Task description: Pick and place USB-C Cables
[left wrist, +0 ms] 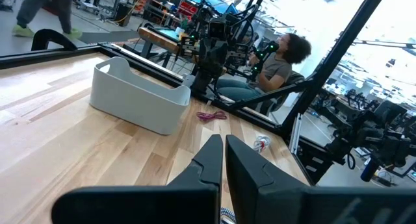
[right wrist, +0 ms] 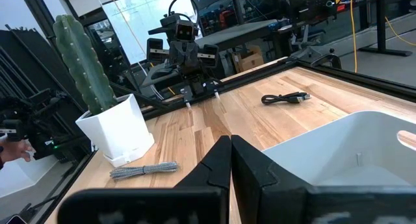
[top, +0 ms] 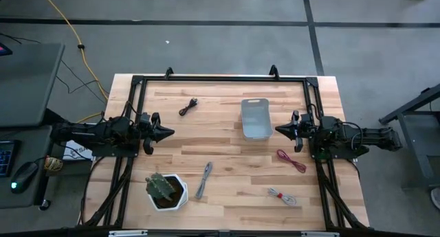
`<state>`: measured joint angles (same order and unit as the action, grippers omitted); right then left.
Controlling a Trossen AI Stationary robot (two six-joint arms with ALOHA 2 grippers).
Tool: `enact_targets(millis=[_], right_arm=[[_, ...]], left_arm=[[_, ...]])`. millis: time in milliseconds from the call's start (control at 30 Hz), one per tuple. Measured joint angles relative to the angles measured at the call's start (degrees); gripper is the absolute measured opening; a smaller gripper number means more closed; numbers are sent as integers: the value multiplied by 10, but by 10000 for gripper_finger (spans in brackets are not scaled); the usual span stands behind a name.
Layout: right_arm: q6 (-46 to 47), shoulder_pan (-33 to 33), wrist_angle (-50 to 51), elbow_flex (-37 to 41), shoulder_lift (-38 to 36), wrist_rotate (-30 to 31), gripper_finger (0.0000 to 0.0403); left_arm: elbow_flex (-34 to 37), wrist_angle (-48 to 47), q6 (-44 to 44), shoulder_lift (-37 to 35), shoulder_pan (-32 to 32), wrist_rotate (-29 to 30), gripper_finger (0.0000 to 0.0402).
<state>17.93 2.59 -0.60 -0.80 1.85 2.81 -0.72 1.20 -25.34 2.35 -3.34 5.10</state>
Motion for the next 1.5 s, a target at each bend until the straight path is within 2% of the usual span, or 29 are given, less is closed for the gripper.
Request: enact_targets(millis=[1167, 1500], right_arm=[[0, 0, 0, 0, 0, 0, 0], [0, 0, -56, 0, 0, 48, 0]], left_arm=[[0, 0, 0, 0, 0, 0, 1], [0, 0, 0, 0, 0, 0, 1]])
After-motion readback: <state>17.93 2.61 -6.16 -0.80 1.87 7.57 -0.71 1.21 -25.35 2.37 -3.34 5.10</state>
